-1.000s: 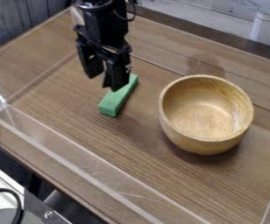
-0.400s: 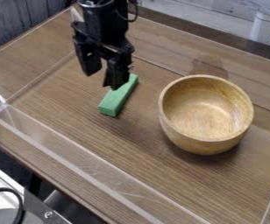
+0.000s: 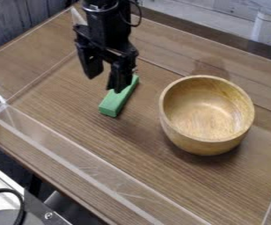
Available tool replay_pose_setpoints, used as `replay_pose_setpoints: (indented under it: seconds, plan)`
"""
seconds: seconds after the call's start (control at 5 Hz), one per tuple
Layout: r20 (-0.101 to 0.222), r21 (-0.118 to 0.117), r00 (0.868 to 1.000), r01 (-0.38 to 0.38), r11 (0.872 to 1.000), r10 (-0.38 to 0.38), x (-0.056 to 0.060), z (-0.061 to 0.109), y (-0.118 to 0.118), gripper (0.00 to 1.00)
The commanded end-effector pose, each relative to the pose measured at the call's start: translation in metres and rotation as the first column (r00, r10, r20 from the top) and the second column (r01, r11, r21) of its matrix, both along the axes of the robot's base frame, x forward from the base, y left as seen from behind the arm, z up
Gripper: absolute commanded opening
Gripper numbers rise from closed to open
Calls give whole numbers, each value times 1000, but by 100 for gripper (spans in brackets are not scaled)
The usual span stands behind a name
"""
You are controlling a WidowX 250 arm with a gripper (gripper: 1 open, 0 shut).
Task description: Put the green block in the brown bowl
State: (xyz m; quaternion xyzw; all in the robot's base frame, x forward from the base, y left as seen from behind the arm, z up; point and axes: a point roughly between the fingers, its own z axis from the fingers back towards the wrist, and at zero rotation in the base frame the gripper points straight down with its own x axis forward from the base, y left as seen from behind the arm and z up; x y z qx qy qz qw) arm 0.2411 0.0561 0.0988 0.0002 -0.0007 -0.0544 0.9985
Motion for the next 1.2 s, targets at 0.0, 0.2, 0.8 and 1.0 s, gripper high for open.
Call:
replay_pose_setpoints:
  seconds: [0.0,0.2,0.8,1.0]
  plan:
    - [63,-2,998,11,1000,-11,9,16,-2,100]
    - [75,36,997,-28,999,25,8,14,0,100]
    - [88,84,990,-114,990,107,25,9,-2,100]
    - [75,79,990,-125,989,119,26,-3,6,100]
